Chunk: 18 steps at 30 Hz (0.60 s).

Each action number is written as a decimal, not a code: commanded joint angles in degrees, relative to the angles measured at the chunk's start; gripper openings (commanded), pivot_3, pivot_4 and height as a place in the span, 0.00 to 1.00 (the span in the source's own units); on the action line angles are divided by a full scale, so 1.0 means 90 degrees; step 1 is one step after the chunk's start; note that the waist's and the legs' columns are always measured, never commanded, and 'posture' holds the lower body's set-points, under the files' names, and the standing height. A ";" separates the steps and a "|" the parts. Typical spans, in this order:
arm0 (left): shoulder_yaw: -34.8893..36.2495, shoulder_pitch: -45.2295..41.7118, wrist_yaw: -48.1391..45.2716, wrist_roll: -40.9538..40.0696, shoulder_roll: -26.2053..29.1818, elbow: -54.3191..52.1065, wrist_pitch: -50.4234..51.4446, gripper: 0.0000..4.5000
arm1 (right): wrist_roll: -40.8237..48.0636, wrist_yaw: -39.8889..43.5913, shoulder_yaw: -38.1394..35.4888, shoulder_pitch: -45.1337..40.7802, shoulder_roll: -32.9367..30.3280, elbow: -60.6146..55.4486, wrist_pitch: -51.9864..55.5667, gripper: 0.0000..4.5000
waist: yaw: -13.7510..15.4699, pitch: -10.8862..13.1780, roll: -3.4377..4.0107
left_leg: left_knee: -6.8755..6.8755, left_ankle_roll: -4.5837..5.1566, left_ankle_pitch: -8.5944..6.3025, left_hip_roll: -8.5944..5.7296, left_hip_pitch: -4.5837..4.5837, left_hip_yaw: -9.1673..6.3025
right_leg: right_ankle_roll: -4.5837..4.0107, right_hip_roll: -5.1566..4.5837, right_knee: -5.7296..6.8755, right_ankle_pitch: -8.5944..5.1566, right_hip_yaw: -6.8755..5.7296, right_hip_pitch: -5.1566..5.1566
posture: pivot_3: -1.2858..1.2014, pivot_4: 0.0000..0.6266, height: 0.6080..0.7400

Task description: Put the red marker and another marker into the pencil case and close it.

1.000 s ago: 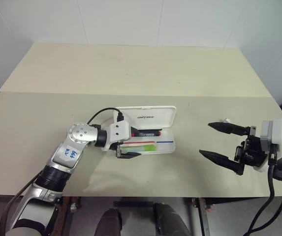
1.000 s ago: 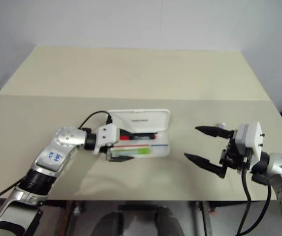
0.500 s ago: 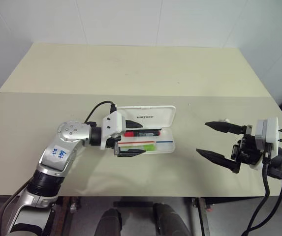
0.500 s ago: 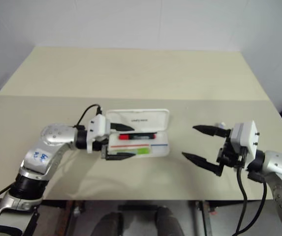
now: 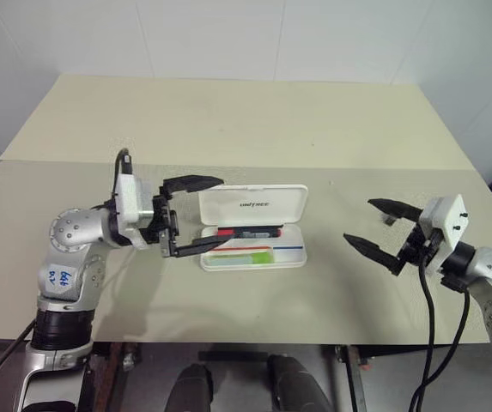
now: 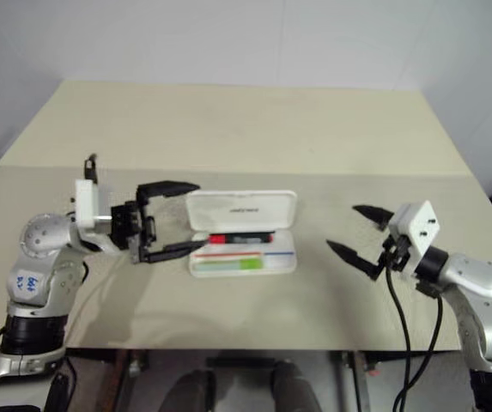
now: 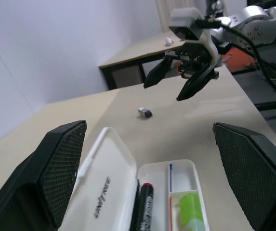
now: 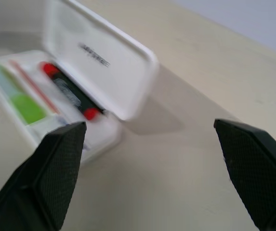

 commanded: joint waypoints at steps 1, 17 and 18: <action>0.0374 -0.0043 -0.0094 -0.0588 -0.0127 0.0051 -0.0242 0.99 | -0.0526 -0.0751 0.0072 -0.0247 0.0194 0.0319 -0.0100 1.00 | -0.0005 0.0001 -0.0001 | 0.0002 0.0000 0.0000 -0.0001 0.0000 0.0001 | 0.0000 -0.0001 0.0001 0.0000 0.0002 0.0000 | 0.52 0.24 1.00; 0.0512 0.0471 -0.0518 -0.1911 -0.0327 -0.0229 0.0253 0.99 | -0.2061 -0.3682 0.0009 -0.1073 0.1439 0.2126 -0.0345 1.00 | -0.0045 0.0000 0.0002 | -0.0008 -0.0001 0.0001 0.0000 0.0001 0.0000 | -0.0003 0.0000 0.0007 -0.0001 0.0001 -0.0007 | 0.52 0.24 1.00; 0.0526 0.0498 -0.0495 -0.1985 -0.0340 -0.0260 0.0308 0.99 | -0.2117 -0.3853 -0.0010 -0.1153 0.1475 0.2313 -0.0357 1.00 | -0.0046 0.0000 0.0002 | -0.0008 -0.0001 0.0001 0.0000 0.0000 0.0001 | -0.0003 0.0000 0.0007 -0.0001 0.0003 -0.0007 | 0.52 0.24 1.00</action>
